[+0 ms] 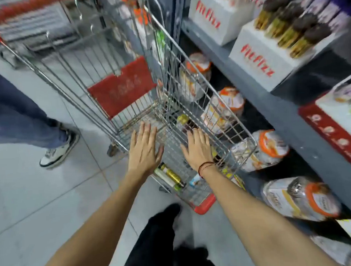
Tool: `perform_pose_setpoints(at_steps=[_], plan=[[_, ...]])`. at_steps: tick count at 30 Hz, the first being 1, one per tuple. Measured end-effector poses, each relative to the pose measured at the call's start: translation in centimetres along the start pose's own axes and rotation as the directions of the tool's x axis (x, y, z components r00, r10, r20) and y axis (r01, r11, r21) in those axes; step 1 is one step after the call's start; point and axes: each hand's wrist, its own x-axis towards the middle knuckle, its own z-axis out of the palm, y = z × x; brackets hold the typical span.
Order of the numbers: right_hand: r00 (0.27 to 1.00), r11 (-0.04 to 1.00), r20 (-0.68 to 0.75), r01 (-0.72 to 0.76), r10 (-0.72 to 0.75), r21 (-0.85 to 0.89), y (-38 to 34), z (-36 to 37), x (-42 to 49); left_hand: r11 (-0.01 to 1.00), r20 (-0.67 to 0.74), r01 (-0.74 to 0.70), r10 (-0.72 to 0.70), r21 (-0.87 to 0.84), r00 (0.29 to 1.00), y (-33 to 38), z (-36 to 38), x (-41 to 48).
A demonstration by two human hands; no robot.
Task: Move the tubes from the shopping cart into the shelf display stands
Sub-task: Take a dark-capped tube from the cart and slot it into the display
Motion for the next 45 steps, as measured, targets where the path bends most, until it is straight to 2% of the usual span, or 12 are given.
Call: perform_pose_setpoints(at_steps=[3, 6, 15, 19, 24, 37, 40, 45], plan=[[0.99, 1.0, 0.142, 0.002, -0.003, 0.006, -0.4, 3.9, 0.7, 1.0, -0.018, -0.024, 0.024, 0.019, 1.0, -0.2, 0.4, 0.8], [0.952, 1.0, 0.305, 0.025, -0.027, 0.011, -0.7, 8.4, 1.6, 1.0, 0.023, -0.005, 0.005, 0.021, 1.0, 0.0, 0.5, 1.0], [0.847, 0.96, 0.52, -0.044, -0.112, 0.278, -3.4, 16.8, 5.2, 0.999, -0.004, 0.04, -0.039, 0.027, 0.999, 0.1, 1.0, 1.2], [0.875, 0.927, 0.481, -0.137, -0.052, 0.35, -4.1, 18.0, 5.7, 0.999, -0.033, 0.044, -0.043, 0.011, 0.999, 0.0, 1.4, 1.2], [0.886, 0.933, 0.46, -0.114, -0.06, 0.34, -4.3, 17.0, 5.6, 0.999, -0.07, 0.042, -0.043, -0.017, 0.997, -0.1, 1.3, 1.2], [0.906, 0.921, 0.416, -0.228, 0.081, 0.315, -0.9, 7.7, 2.3, 1.0, -0.105, 0.023, -0.024, -0.015, 0.994, 0.2, 0.8, 1.1], [0.927, 0.888, 0.353, -0.263, 0.125, 0.378, 0.3, 5.2, 0.6, 1.0, -0.106, 0.001, -0.002, -0.006, 0.994, 0.4, 0.3, 1.0], [0.96, 0.856, 0.182, -0.273, 0.214, 0.438, 2.8, -0.4, -1.9, 1.0, -0.03, -0.004, 0.004, 0.005, 1.0, 0.6, 0.2, 1.1]])
